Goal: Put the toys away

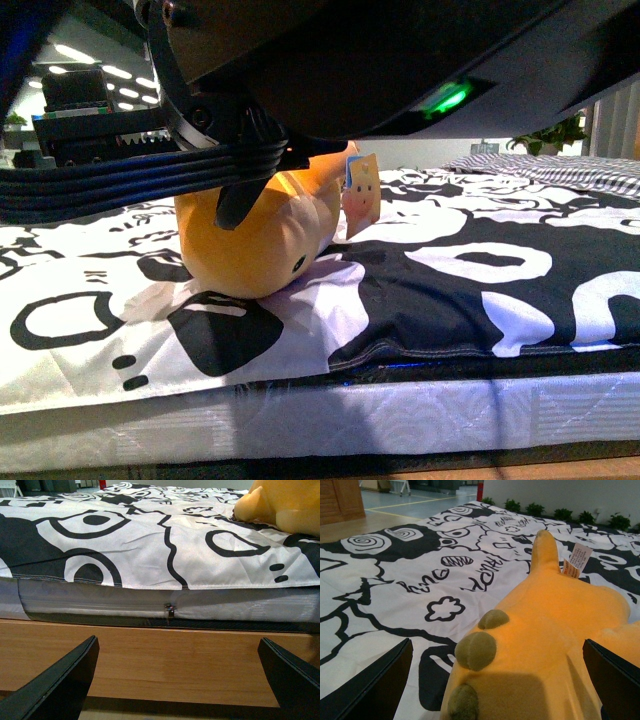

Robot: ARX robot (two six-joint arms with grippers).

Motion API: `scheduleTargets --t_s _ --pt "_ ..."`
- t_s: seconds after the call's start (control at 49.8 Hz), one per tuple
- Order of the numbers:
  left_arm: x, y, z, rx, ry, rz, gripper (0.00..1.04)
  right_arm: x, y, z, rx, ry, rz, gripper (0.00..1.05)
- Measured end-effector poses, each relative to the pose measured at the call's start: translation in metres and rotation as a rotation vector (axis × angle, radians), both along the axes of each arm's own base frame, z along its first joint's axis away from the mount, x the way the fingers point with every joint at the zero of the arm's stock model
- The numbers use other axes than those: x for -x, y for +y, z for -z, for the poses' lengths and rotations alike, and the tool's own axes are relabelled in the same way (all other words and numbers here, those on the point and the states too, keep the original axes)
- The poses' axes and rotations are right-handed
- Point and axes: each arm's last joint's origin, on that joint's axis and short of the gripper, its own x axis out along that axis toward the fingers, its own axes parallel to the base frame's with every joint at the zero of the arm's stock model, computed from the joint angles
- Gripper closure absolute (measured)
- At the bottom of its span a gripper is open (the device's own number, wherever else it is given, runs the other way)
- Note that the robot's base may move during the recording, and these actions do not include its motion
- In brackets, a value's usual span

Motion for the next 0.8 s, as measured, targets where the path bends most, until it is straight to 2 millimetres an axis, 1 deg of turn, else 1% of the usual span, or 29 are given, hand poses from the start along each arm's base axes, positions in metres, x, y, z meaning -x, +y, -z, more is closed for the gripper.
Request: scheduleTargets --t_s 0.161,0.361,0.763,0.803 --pt "0.000 0.000 0.000 0.000 0.000 0.000 0.06 -0.003 0.005 0.008 0.028 0.004 0.021 0.00" --pt "0.000 0.000 0.000 0.000 0.000 0.000 0.06 -0.004 0.008 0.013 0.046 0.000 0.048 0.00" --pt "0.000 0.000 0.000 0.000 0.000 0.000 0.06 -0.009 0.007 0.023 0.098 0.012 0.089 0.00" --pt "0.000 0.000 0.000 0.000 0.000 0.000 0.06 -0.009 0.006 0.024 0.100 0.015 0.098 0.02"
